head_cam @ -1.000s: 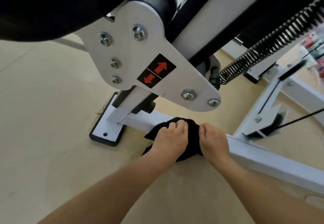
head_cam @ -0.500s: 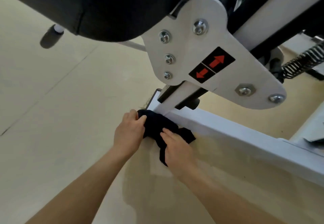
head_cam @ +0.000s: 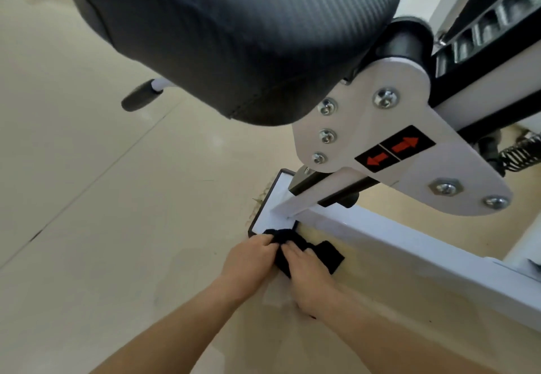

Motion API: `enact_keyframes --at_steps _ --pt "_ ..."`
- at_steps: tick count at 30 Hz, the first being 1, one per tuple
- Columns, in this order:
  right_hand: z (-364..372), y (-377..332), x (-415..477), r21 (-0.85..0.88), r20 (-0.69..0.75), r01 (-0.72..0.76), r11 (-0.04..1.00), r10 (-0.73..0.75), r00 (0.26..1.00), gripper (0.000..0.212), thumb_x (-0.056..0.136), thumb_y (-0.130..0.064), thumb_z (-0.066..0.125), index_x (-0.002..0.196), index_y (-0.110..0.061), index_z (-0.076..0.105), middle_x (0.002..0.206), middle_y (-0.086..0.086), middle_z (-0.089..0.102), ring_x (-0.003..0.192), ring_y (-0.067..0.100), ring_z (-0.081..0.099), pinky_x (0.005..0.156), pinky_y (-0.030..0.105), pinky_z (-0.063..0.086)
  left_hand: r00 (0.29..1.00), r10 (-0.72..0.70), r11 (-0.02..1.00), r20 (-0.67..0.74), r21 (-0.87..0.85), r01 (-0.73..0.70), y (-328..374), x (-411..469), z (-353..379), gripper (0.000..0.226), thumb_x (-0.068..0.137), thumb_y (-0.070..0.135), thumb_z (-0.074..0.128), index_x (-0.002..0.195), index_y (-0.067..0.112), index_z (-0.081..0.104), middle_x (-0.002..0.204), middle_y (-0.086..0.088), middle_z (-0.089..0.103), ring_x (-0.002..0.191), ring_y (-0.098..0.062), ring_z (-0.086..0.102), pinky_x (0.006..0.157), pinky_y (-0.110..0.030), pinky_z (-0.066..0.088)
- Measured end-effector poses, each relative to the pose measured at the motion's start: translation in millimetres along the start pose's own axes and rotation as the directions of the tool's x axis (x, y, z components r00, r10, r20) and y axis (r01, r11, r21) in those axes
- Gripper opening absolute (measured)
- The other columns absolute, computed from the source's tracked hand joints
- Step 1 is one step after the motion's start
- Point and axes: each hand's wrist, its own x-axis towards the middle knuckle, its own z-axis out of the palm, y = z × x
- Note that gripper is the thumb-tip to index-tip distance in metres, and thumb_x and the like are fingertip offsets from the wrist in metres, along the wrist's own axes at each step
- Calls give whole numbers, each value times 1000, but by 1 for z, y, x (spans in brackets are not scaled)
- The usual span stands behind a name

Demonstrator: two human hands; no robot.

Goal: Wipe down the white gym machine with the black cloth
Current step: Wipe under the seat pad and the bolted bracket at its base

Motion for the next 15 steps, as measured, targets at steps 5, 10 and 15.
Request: enact_keyframes --at_steps 5,10,15 --pt "-10 -8 8 -81 109 -4 997 13 994 85 95 -13 50 158 -19 -7 165 -5 -11 145 33 18 115 43 32 986 -110 978 -125 164 130 -23 11 -5 37 59 14 85 92 21 69 90 6 66 77 -13 66 55 -23 51" --pt "-12 -24 11 70 31 -54 996 52 998 54 96 -14 52 147 -20 36 151 4 42 125 28 52 97 40 48 971 -234 971 48 57 231 2 0 -13 24 83 8 54 103 18 64 113 0 61 105 -20 57 72 -30 40" --pt "-2 -5 -10 511 146 -167 843 106 984 17 97 -22 56 102 -20 73 91 -1 69 83 15 63 80 33 52 859 -399 622 321 -594 511 2 -47 -25 37 83 6 52 98 29 77 90 7 75 88 -14 67 73 -21 47"
